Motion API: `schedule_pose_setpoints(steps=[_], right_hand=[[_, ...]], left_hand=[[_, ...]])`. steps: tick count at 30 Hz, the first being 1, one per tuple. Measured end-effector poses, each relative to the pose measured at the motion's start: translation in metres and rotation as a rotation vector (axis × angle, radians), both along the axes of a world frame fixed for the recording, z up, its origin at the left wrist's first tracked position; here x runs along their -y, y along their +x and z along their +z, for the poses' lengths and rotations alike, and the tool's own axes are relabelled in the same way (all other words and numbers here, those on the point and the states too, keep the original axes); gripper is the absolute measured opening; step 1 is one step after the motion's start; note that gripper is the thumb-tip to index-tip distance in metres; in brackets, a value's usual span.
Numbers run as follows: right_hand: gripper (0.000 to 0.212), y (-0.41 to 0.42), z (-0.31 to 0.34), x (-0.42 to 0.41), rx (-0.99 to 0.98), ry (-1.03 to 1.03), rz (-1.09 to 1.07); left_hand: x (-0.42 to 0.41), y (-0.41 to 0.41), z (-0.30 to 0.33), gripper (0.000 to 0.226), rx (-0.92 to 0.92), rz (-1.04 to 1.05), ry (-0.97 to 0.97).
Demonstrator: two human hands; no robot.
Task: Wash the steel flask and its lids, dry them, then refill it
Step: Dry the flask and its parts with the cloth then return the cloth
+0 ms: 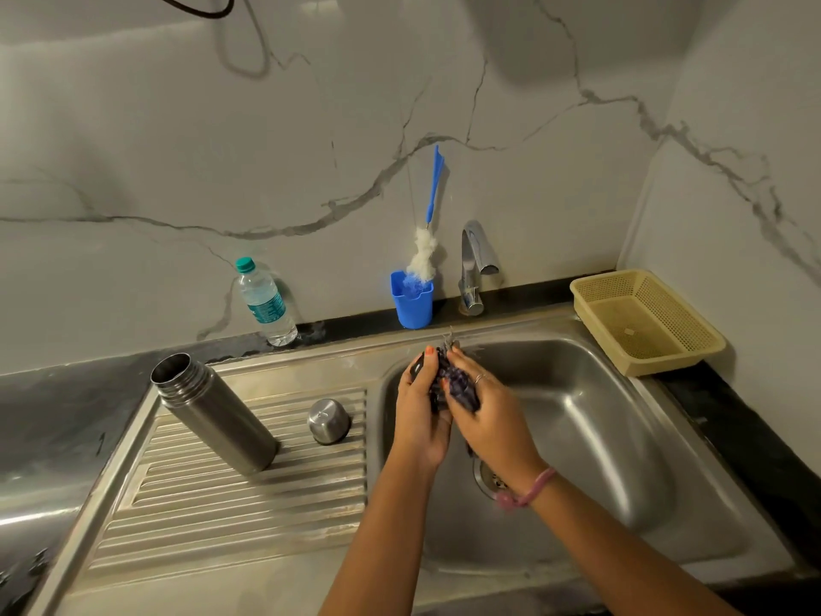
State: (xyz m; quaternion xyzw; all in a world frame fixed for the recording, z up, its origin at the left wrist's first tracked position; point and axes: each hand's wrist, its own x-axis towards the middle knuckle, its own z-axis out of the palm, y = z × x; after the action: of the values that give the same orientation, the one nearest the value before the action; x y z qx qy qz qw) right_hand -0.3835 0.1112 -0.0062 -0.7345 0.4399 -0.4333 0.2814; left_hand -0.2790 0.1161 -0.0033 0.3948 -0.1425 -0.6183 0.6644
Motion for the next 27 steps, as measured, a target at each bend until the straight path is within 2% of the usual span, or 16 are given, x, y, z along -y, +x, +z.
schedule_pose_setpoints(steps=[2, 4, 9, 11, 15, 19, 21, 23, 25, 27], right_hand=[[0.036, 0.001, 0.007, 0.008, 0.087, 0.083, -0.069], [0.03, 0.0, 0.01, 0.011, 0.117, 0.104, -0.112], [0.055, -0.001, -0.004, -0.006, -0.107, -0.149, -0.017], [0.054, 0.0, -0.002, -0.005, -0.089, -0.155, -0.019], [0.036, -0.002, 0.013, 0.011, 0.097, 0.028, -0.097], [0.052, -0.002, 0.01, -0.003, -0.053, -0.109, 0.055], [0.055, 0.001, 0.006, -0.007, -0.102, -0.147, 0.073], [0.048, 0.005, 0.01, -0.001, -0.016, -0.084, 0.011], [0.033, 0.006, 0.017, 0.009, 0.106, 0.055, -0.052], [0.028, 0.005, 0.02, 0.013, 0.129, 0.133, -0.069]], left_hand=[[-0.002, 0.002, -0.001, 0.052, -0.022, -0.015, -0.035], [-0.004, 0.004, -0.002, 0.041, -0.05, -0.028, -0.059], [-0.006, 0.006, -0.006, 0.034, -0.06, -0.013, -0.008], [-0.01, 0.006, -0.006, 0.029, -0.068, -0.024, -0.008], [-0.016, 0.008, -0.004, 0.038, -0.151, -0.02, -0.056], [-0.01, 0.008, 0.003, 0.036, -0.159, 0.022, -0.036], [-0.009, 0.006, 0.002, 0.048, -0.151, 0.054, -0.051], [-0.013, 0.005, 0.0, 0.056, -0.169, 0.085, -0.06], [-0.017, 0.004, -0.003, 0.054, -0.191, 0.089, -0.07], [-0.018, 0.005, -0.006, 0.047, -0.203, 0.087, -0.06]])
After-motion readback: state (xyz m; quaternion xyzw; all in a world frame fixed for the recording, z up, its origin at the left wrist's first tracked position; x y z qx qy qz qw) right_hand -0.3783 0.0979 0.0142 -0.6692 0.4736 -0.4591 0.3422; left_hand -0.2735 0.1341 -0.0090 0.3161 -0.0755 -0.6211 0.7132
